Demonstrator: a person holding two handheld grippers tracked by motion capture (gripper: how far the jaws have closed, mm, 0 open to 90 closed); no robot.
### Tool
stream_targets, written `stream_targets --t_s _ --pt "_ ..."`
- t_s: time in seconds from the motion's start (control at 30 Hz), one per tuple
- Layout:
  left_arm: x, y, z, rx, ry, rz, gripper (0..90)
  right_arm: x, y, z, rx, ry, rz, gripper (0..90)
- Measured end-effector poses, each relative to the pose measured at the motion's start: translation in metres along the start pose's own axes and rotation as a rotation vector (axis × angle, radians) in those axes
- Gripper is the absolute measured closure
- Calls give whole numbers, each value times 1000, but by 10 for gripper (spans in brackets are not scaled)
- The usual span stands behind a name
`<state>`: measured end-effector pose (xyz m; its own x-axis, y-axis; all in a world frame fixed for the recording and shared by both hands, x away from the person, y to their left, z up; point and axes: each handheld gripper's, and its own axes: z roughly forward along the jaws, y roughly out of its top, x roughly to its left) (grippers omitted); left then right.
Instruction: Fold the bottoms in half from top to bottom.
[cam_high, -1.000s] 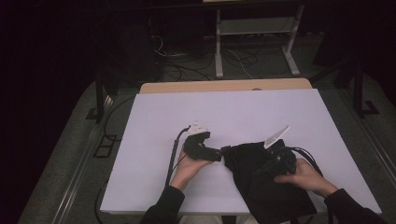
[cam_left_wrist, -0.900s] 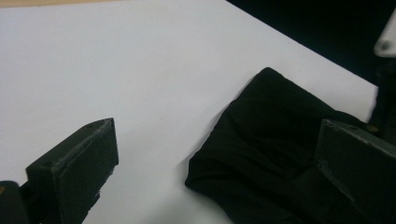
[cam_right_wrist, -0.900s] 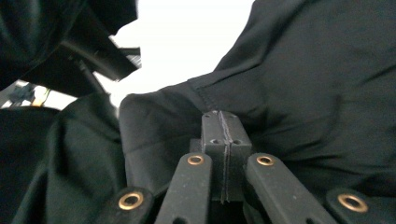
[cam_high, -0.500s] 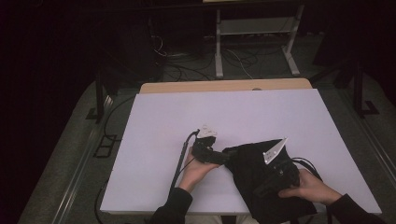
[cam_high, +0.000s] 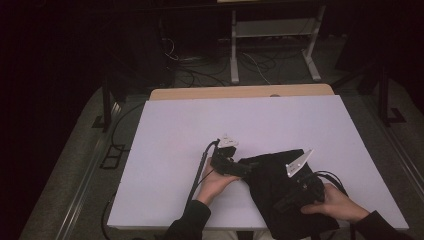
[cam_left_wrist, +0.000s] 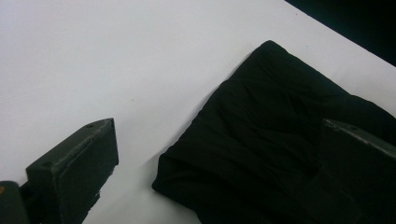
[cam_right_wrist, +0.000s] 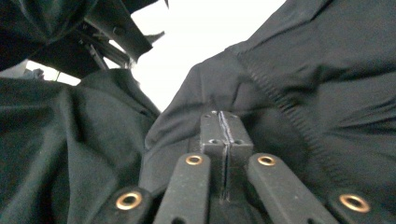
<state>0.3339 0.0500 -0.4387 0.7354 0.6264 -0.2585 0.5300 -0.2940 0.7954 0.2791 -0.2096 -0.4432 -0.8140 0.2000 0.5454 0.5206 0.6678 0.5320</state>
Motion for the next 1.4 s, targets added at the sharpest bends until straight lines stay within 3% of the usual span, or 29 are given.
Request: stream_targets --t_s 0.17,0.4,0.77,0.83,0.9,1.17,1.4 --pt "1 1 -2 0 -3 4 0 1 4 -16 -71 -42 -11 753" --pt "2 6 -6 1 -4 12 0 0 8 -44 -182 -152 -22 520" --pt "2 12 -8 -4 -6 23 0 -12 11 -86 -300 -304 29 127" --pt "2 13 -8 -7 -7 21 0 -16 11 -94 -317 -313 38 104" --pt "2 13 -7 -8 -8 20 0 -20 11 -100 -325 -330 52 19" --pt "4 15 -7 -3 -13 14 0 -40 10 -120 -356 -370 87 0" --pt "7 15 -2 0 -15 2 0 -58 8 -124 -360 -399 128 0"
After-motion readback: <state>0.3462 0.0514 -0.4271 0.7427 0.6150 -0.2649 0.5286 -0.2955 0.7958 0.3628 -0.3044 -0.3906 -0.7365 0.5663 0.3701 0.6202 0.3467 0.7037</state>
